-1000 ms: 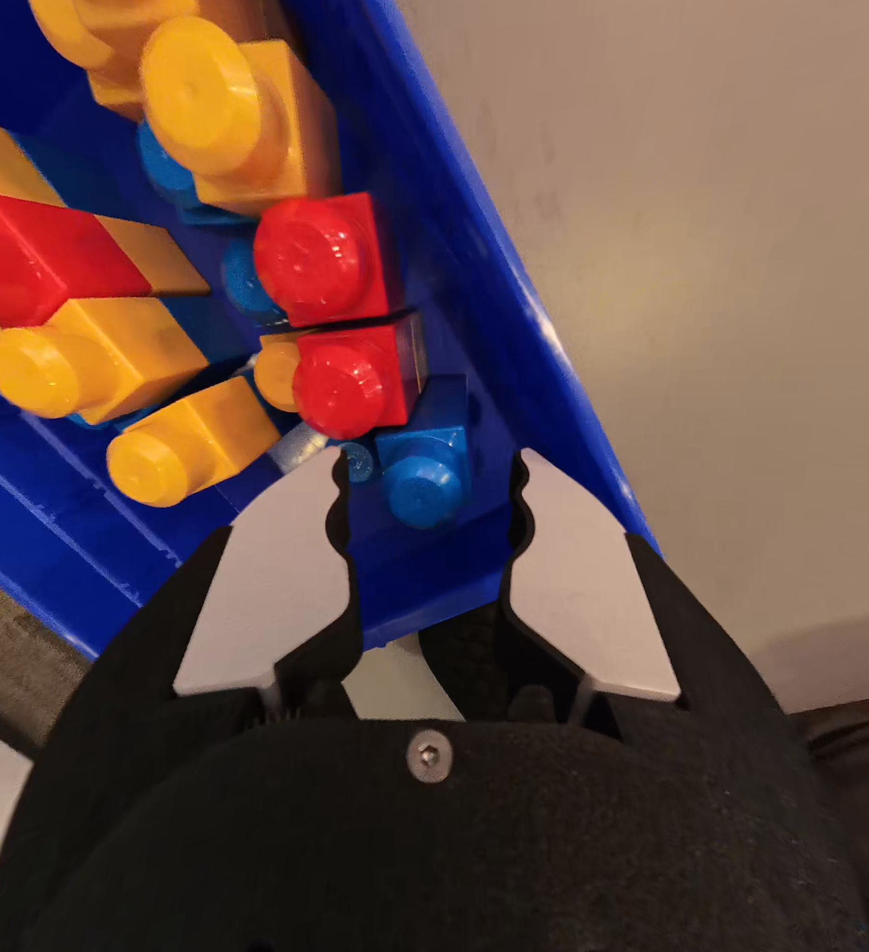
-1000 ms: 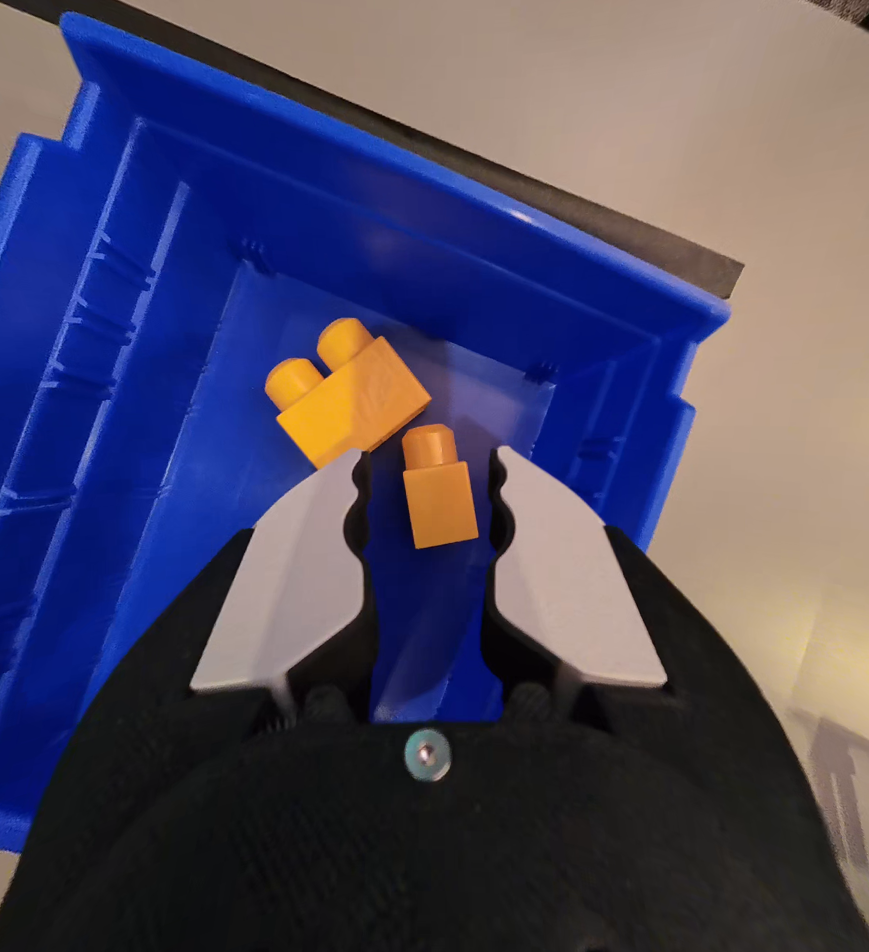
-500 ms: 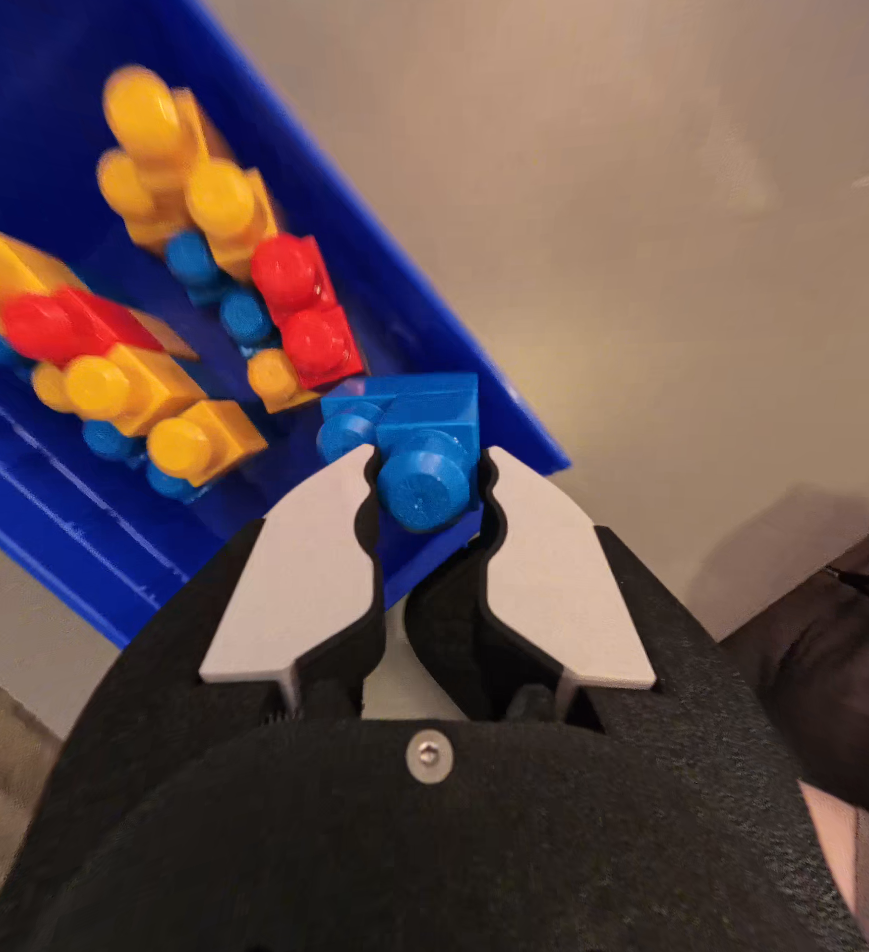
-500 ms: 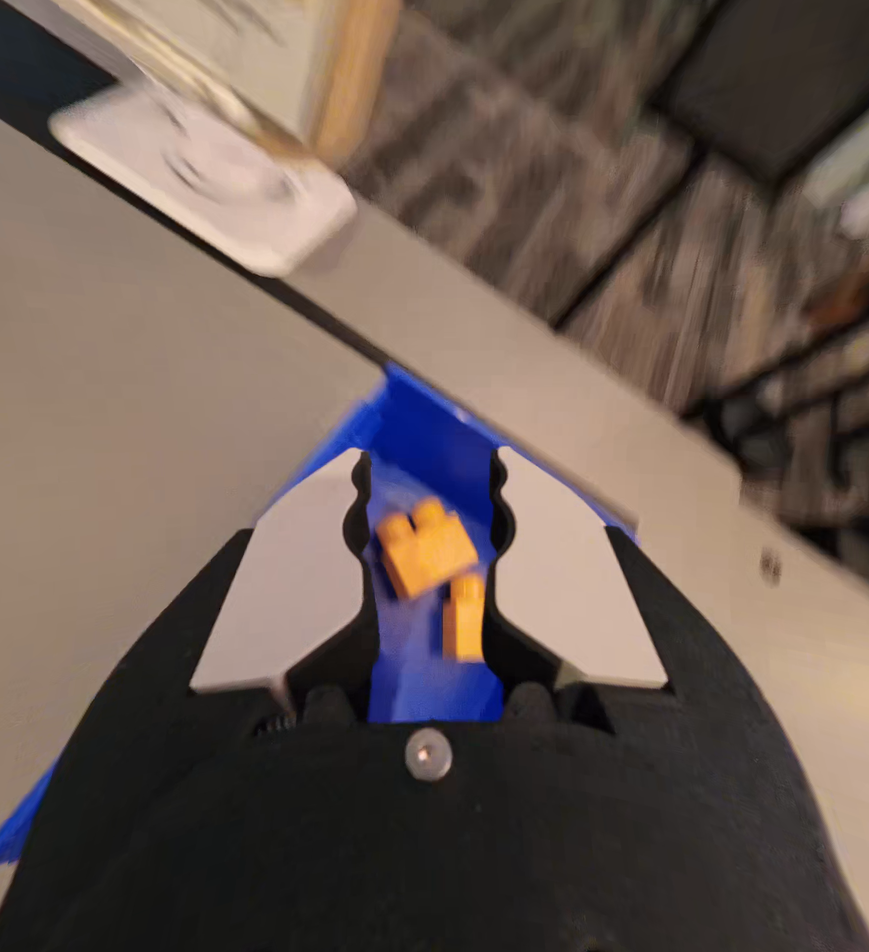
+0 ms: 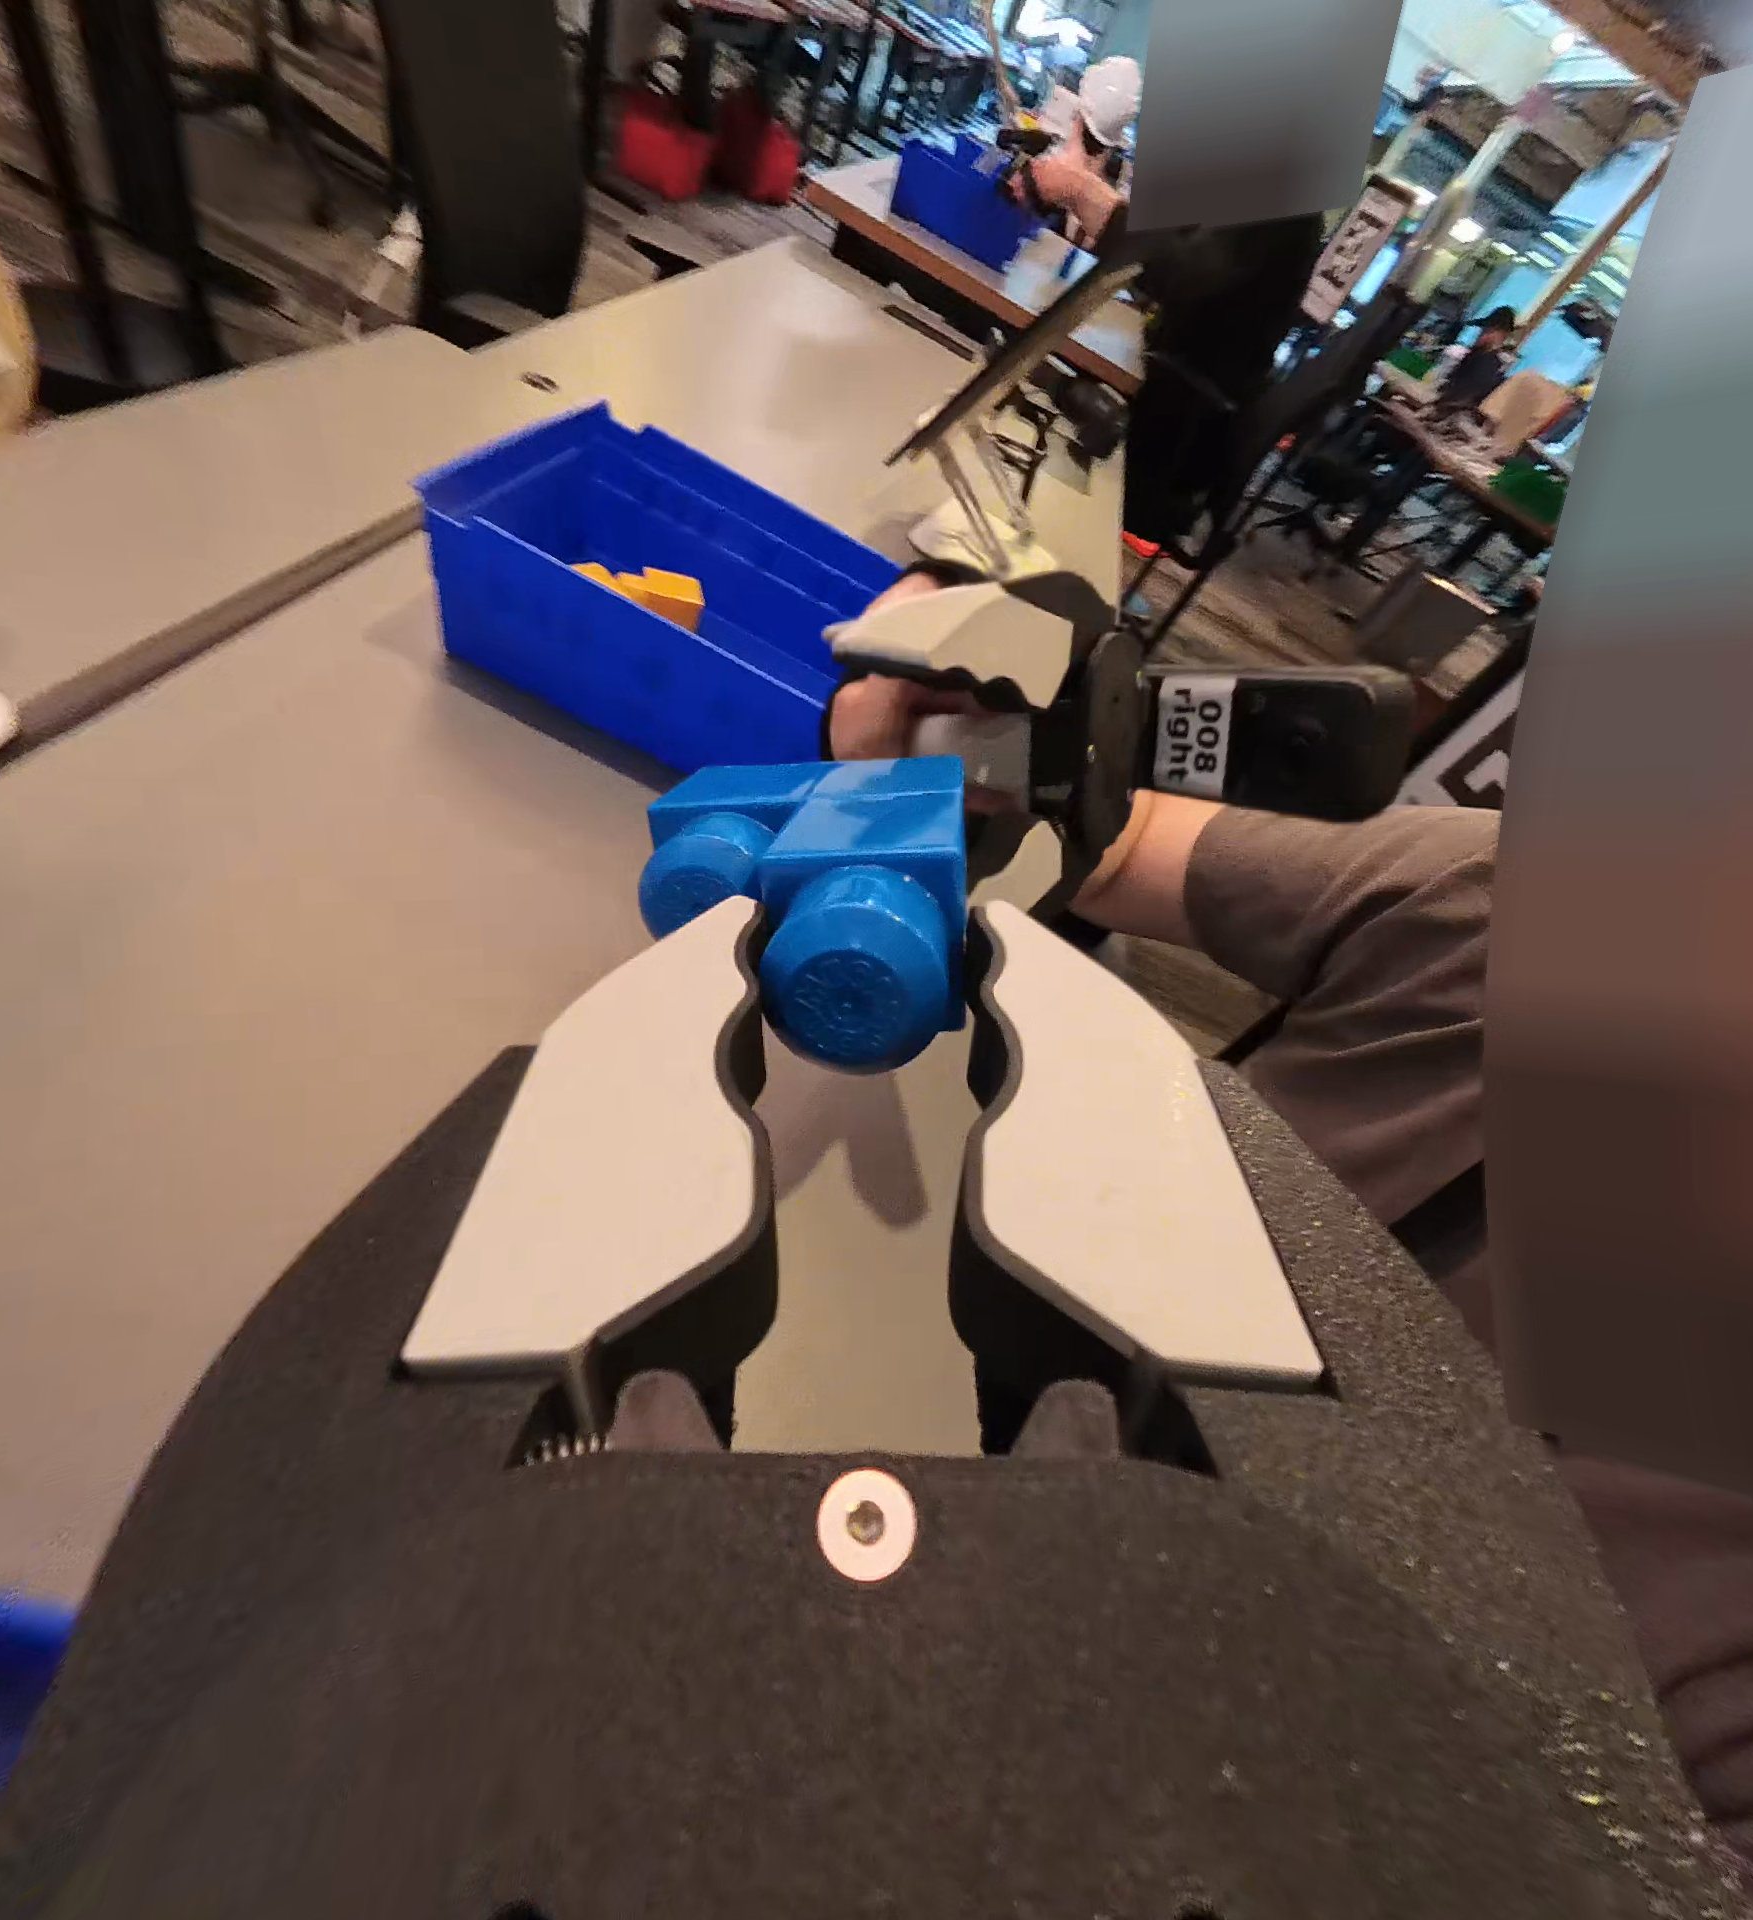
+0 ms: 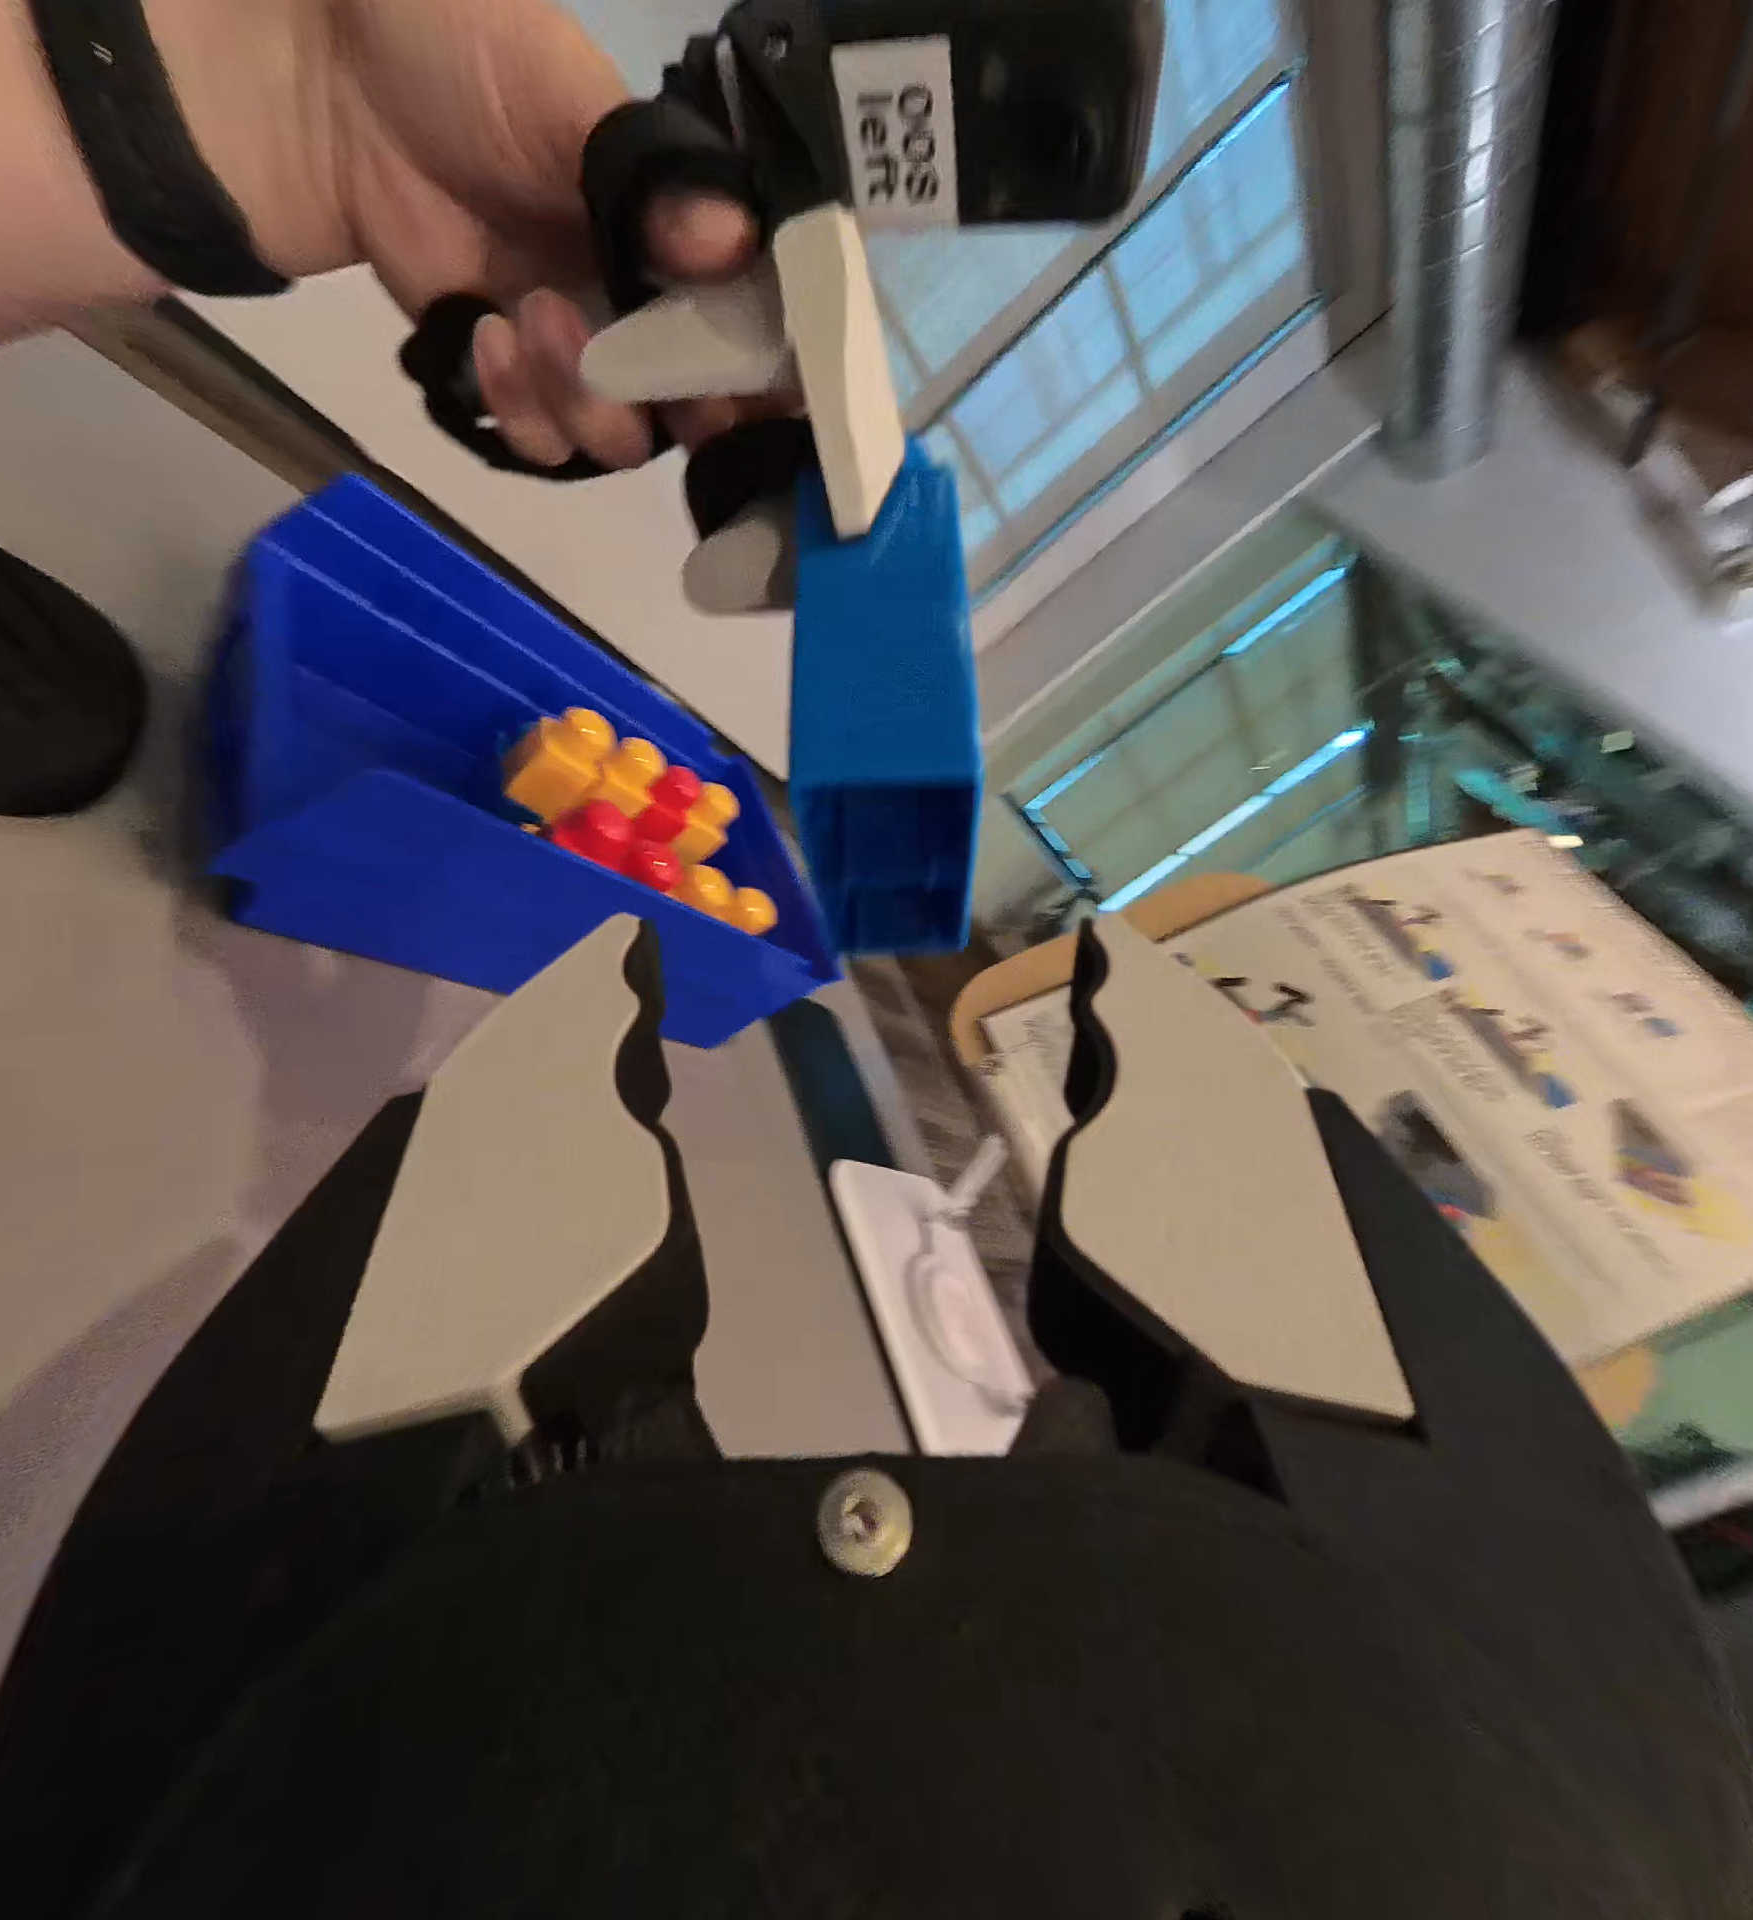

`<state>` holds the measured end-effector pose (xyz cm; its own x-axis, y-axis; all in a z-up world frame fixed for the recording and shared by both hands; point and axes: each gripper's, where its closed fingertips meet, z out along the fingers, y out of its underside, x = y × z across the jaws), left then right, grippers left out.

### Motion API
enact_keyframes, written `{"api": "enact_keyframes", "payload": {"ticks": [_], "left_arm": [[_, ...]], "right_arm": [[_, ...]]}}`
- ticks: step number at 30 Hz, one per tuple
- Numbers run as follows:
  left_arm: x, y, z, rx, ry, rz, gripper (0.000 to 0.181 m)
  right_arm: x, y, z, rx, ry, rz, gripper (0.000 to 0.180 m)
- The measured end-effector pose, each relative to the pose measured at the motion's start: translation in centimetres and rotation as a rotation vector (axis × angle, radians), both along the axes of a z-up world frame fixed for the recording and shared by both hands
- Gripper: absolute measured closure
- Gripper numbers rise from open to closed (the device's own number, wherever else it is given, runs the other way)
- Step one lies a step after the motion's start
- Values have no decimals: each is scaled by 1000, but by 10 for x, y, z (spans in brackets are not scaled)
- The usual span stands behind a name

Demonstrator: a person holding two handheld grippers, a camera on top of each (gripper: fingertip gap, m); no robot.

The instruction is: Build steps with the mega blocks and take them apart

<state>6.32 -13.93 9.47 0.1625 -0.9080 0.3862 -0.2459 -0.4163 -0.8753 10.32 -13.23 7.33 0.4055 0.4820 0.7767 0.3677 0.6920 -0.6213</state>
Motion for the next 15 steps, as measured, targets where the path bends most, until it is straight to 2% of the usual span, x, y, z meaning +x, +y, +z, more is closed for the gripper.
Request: {"api": "enact_keyframes", "payload": {"ticks": [3, 5, 6, 7, 8, 12, 13, 15], "left_arm": [[18, -1, -6, -38, -28, -37, 145], [23, -1, -10, -31, -19, -56, 145], [23, 0, -6, -13, -45, -56, 144], [23, 4, 1, 30, -76, -38, 134], [21, 7, 8, 108, -102, -22, 121], [15, 22, 7, 465, -42, 119, 107], [18, 20, 6, 498, -38, 121, 105], [28, 11, -5, 440, -3, 59, 113]], "right_arm": [[4, 3, 2, 41, -1, -35, 118], [4, -7, 3, 34, 9, 44, 143], [6, -9, 4, 17, 17, 66, 143], [7, -7, 5, -41, 21, 83, 143], [8, -3, 5, -147, 36, 109, 144], [13, 4, 3, -706, 155, 337, 144], [15, 5, 2, -816, 172, 394, 144], [18, 4, 2, -945, 196, 493, 144]]}}
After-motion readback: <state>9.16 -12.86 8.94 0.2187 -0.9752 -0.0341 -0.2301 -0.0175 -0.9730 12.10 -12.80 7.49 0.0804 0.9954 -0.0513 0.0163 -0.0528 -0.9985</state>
